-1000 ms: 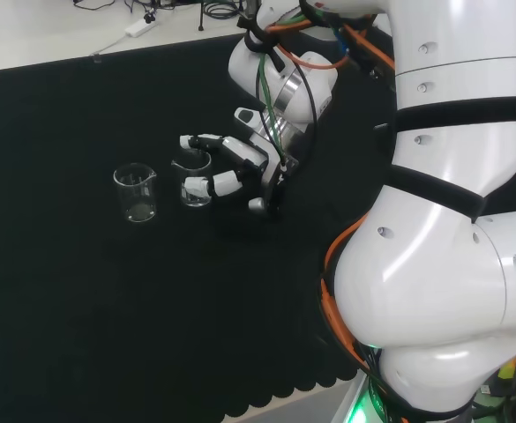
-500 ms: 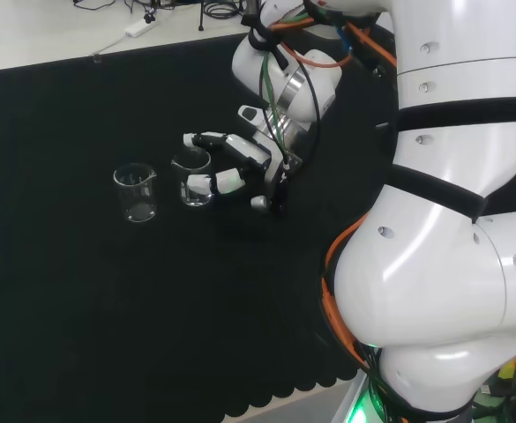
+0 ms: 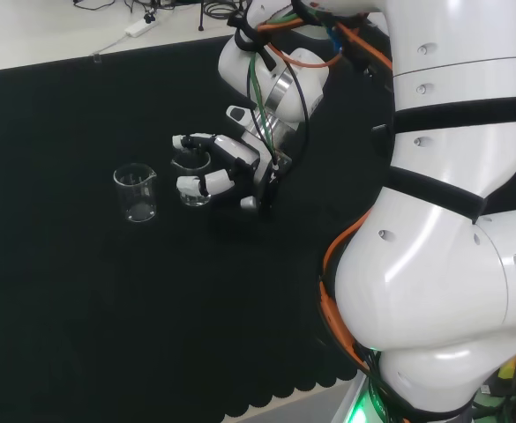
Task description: Pick up the beaker on the right.
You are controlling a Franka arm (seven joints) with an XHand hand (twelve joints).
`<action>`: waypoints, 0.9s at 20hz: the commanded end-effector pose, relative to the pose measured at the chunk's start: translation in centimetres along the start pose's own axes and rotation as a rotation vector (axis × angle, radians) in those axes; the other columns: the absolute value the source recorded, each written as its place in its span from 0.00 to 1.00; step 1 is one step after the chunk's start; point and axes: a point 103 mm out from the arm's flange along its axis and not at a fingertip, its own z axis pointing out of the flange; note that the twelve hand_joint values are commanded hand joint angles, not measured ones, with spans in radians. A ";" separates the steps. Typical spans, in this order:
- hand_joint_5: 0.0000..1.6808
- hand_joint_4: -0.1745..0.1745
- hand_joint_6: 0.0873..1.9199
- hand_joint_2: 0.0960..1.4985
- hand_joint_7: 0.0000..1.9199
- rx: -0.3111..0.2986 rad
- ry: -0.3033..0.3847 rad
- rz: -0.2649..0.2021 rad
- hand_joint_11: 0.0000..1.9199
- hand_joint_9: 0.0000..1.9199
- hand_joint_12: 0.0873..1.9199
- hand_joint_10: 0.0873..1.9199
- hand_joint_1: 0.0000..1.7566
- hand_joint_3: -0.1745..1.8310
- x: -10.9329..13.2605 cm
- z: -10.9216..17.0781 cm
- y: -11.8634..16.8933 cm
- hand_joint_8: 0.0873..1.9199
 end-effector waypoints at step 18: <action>0.36 0.42 0.02 0.35 0.20 -0.008 -0.009 0.025 0.00 0.22 0.64 0.26 0.46 0.38 -0.5 -0.2 -0.2 0.25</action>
